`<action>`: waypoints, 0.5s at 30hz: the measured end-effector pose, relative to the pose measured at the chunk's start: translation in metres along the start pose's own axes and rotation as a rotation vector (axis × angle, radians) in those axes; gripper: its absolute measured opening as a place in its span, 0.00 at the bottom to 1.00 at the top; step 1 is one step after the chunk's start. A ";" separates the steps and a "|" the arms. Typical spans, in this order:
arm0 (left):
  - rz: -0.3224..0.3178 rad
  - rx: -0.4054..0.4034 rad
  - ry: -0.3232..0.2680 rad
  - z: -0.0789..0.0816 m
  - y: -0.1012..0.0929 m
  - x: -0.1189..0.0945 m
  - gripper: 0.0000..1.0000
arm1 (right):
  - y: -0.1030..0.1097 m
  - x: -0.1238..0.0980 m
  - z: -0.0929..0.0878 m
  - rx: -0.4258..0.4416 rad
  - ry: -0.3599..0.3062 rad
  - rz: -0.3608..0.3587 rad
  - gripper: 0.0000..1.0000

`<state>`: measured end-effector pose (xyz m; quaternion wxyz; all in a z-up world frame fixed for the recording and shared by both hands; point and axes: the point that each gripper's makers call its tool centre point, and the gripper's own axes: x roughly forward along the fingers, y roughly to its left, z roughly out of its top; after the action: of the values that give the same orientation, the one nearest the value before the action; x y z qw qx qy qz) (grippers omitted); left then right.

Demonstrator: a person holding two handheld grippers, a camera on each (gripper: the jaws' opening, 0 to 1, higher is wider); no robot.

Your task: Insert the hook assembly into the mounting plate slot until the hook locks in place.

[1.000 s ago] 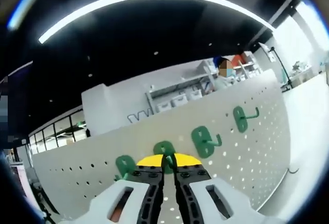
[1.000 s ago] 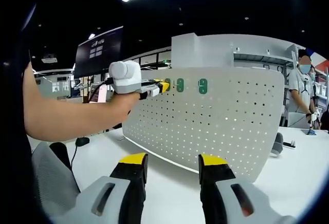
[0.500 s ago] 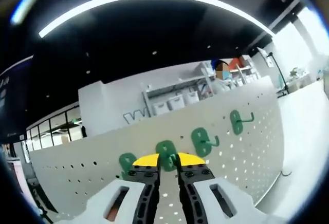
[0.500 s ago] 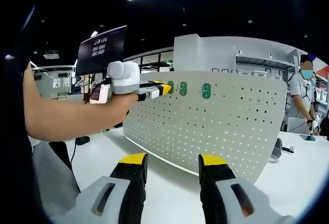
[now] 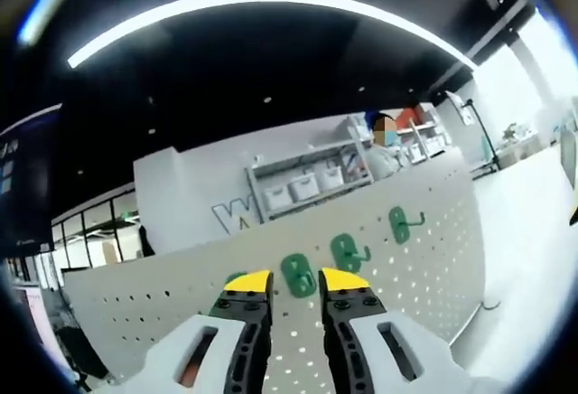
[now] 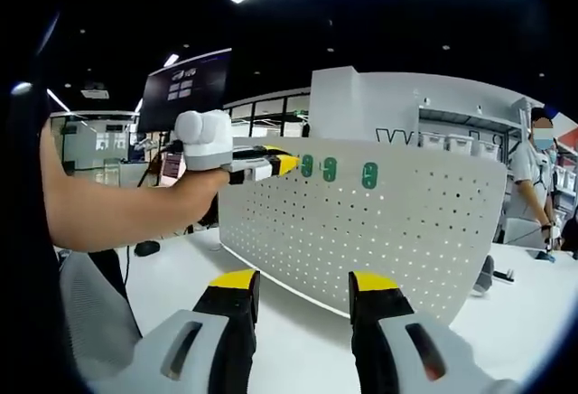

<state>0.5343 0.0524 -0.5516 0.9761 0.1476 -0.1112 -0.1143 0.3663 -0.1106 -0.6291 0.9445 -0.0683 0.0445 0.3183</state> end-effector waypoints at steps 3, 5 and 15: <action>-0.016 0.000 -0.001 0.002 -0.002 -0.006 0.22 | 0.001 -0.001 0.003 -0.007 -0.006 0.001 0.38; -0.029 -0.012 -0.002 0.003 -0.003 -0.009 0.24 | 0.002 -0.002 0.004 -0.009 -0.008 -0.001 0.38; -0.086 -0.063 -0.002 0.007 -0.009 -0.027 0.30 | -0.004 -0.006 0.011 -0.018 -0.025 -0.018 0.38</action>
<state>0.5052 0.0486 -0.5528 0.9743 0.1212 -0.1020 -0.1599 0.3647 -0.1151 -0.6168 0.9470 -0.0733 0.0290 0.3113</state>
